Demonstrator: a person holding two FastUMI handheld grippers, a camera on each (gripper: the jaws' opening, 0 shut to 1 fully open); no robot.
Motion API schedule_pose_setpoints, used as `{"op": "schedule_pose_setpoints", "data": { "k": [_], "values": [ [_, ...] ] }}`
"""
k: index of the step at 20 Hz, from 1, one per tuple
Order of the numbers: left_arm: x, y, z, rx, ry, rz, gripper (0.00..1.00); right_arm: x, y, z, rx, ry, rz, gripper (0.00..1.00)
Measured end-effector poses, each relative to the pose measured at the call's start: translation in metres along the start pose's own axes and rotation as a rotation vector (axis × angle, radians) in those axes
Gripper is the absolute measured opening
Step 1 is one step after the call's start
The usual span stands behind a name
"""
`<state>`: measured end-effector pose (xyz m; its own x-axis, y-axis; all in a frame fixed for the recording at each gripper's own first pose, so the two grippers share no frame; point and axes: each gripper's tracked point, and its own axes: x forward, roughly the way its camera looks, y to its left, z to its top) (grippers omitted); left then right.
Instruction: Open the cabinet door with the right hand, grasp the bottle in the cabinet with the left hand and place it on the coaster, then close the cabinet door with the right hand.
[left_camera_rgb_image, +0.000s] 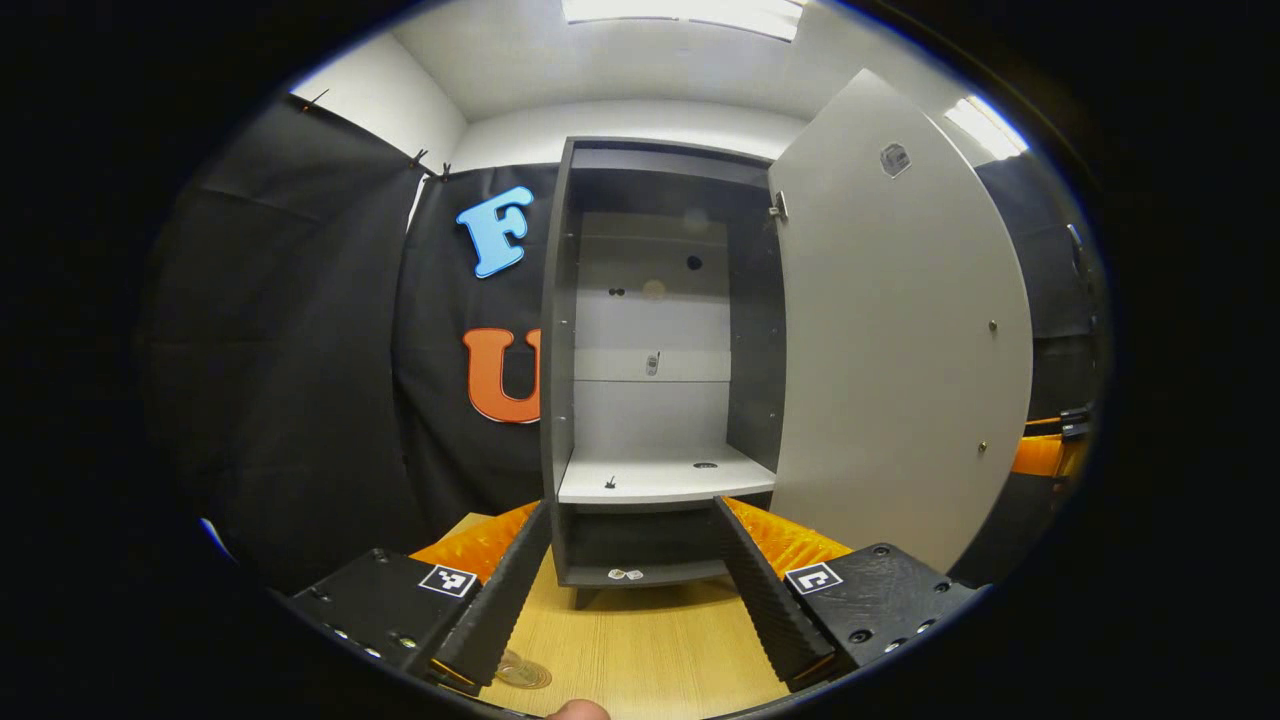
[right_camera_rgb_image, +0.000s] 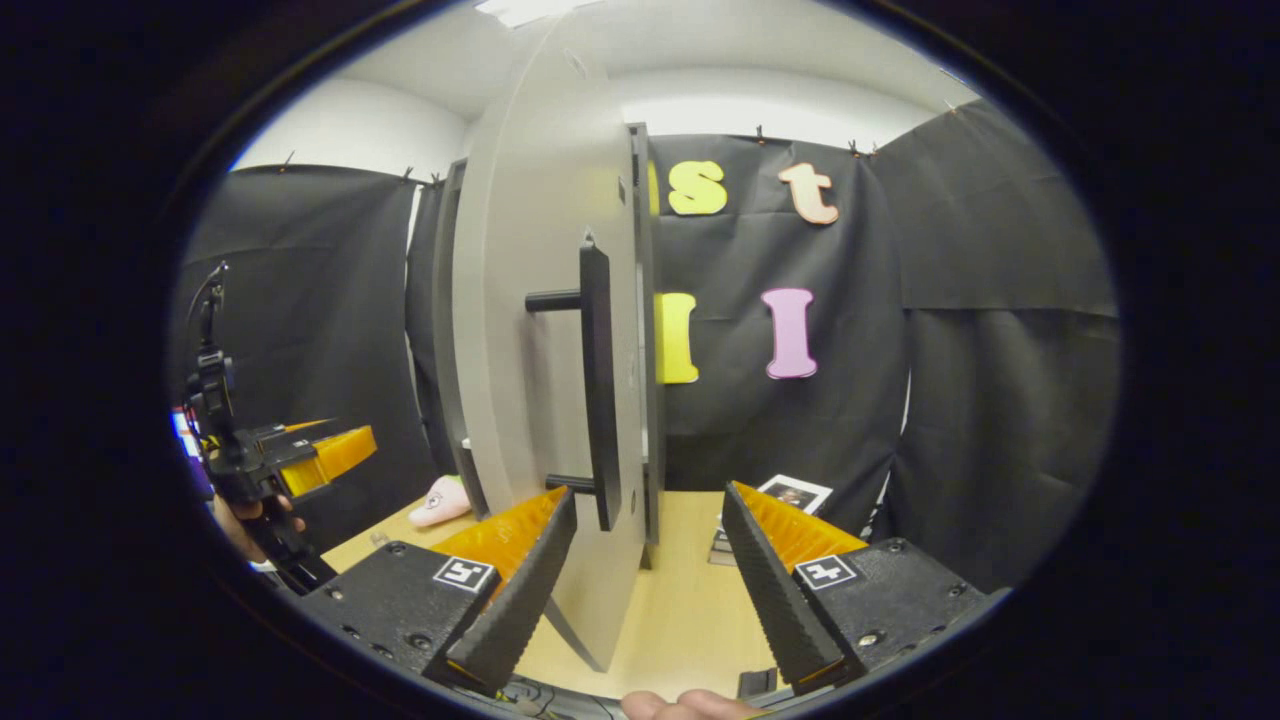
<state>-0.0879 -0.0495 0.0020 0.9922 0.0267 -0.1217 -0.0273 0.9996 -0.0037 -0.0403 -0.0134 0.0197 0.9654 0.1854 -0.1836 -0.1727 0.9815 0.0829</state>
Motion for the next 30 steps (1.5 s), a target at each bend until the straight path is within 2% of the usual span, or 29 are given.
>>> {"op": "schedule_pose_setpoints", "data": {
  "k": [9,19,21,22,23,24,25,26,30],
  "values": [
    [-0.01,0.027,-0.004,-0.016,0.009,0.051,0.96,0.009,0.036,0.0,-0.022,0.009,0.086,0.95],
    [-0.029,0.077,-0.006,-0.042,0.012,0.153,0.97,0.032,0.091,0.0,-0.07,0.004,0.203,0.92],
    [-0.034,0.087,-0.006,-0.04,0.01,0.176,0.96,0.036,0.097,-0.002,-0.065,0.007,0.23,0.95],
    [-0.036,0.091,-0.006,-0.039,0.008,0.185,0.85,0.038,0.101,0.0,-0.064,0.008,0.243,0.94],
    [-0.038,0.095,-0.005,-0.037,0.006,0.197,0.96,0.042,0.106,0.002,-0.064,0.008,0.256,0.95],
    [-0.04,0.1,-0.005,-0.035,0.005,0.206,0.96,0.043,0.111,0.002,-0.065,0.009,0.265,0.95],
    [-0.042,0.105,-0.005,-0.033,0.005,0.216,0.85,0.046,0.116,0.003,-0.068,0.007,0.274,0.95],
    [-0.044,0.109,-0.005,-0.03,0.007,0.226,0.96,0.049,0.121,0.003,-0.073,0.006,0.285,0.95],
    [-0.055,0.128,-0.004,-0.027,0.006,0.267,0.96,0.062,0.143,0.005,-0.084,-0.001,0.33,0.95]
  ]
}}
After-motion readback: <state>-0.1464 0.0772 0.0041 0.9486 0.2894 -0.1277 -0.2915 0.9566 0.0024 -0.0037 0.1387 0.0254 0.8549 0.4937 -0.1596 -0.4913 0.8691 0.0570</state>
